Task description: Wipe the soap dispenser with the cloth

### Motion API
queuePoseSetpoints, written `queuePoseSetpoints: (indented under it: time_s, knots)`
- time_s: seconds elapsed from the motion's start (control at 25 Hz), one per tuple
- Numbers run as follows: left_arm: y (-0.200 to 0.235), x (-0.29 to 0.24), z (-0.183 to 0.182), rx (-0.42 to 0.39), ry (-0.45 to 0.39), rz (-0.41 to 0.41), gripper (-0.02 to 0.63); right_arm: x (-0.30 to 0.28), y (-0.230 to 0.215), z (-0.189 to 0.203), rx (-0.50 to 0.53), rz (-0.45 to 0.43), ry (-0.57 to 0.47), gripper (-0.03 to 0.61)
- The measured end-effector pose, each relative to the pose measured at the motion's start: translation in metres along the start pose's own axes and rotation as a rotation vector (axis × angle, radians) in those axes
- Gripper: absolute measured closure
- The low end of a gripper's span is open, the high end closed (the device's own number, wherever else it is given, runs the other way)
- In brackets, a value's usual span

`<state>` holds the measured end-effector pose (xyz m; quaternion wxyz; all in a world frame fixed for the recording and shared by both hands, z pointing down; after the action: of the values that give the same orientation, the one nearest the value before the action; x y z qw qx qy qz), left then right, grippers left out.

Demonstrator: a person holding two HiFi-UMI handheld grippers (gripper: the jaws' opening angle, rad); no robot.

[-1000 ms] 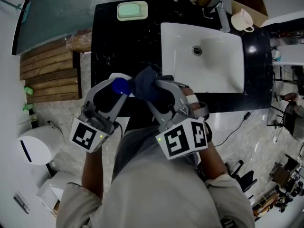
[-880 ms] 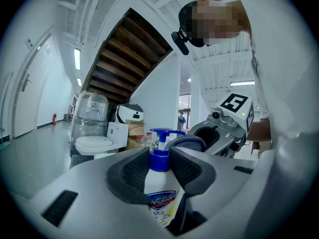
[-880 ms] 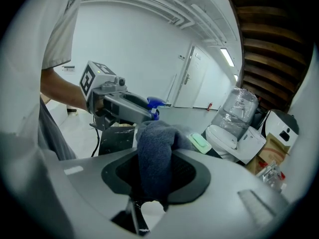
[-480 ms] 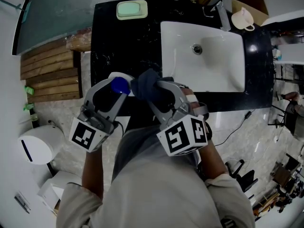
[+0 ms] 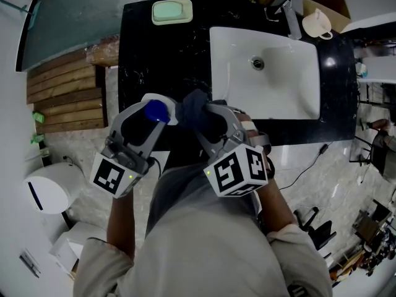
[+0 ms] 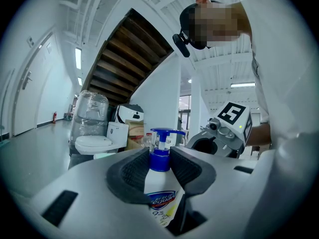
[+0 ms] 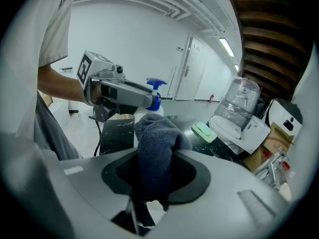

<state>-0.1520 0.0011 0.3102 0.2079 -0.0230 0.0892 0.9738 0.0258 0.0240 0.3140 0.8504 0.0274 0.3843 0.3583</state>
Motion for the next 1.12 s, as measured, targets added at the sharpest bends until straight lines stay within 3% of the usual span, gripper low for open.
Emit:
queuePoseSetpoints:
  time_s: [1.12]
  knots:
    - [0.0, -0.001, -0.001, 0.002, -0.003, -0.003, 0.488, -0.035, 0.007, 0.023, -0.039, -0.085, 0.069, 0.46]
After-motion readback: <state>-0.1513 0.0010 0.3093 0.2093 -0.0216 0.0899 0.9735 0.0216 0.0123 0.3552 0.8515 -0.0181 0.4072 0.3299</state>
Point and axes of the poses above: the fingertips, and each gripper's own axes: x backward along the fingers, y to its left, z out of its underside, the point moved 9 cm from there along x, backward along the fingers, and after that the axes turned 11 degrees about z, right-handed, at the moved point
